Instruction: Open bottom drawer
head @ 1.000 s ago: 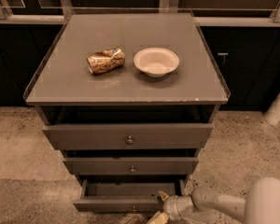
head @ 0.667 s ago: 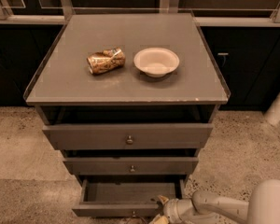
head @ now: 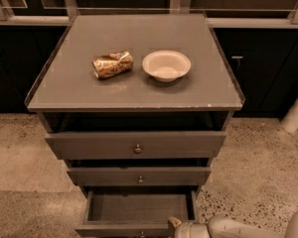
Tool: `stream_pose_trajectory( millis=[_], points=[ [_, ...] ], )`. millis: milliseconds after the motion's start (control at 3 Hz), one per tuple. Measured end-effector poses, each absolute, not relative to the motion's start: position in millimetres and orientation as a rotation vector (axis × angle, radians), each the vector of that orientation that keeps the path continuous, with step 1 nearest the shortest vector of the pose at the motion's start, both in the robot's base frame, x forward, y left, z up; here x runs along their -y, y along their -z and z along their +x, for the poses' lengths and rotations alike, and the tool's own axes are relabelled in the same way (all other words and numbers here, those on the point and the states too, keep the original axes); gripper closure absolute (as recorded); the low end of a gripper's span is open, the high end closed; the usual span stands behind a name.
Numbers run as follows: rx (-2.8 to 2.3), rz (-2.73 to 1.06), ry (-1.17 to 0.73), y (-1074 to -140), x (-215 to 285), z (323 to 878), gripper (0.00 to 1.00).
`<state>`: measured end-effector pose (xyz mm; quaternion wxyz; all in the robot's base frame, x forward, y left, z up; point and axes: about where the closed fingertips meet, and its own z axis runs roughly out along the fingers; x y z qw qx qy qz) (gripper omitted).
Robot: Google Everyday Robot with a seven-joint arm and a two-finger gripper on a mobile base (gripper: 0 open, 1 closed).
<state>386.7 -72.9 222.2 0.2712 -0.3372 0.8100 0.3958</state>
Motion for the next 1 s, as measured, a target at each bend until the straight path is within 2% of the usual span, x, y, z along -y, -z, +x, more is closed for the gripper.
stream_pose_trajectory(
  millis=[333, 1000],
  points=[
    [-2.209, -0.858, -1.010, -229, 81, 366, 0.00],
    [-2.198, -0.949, -0.573, -273, 148, 407, 0.00]
  ],
)
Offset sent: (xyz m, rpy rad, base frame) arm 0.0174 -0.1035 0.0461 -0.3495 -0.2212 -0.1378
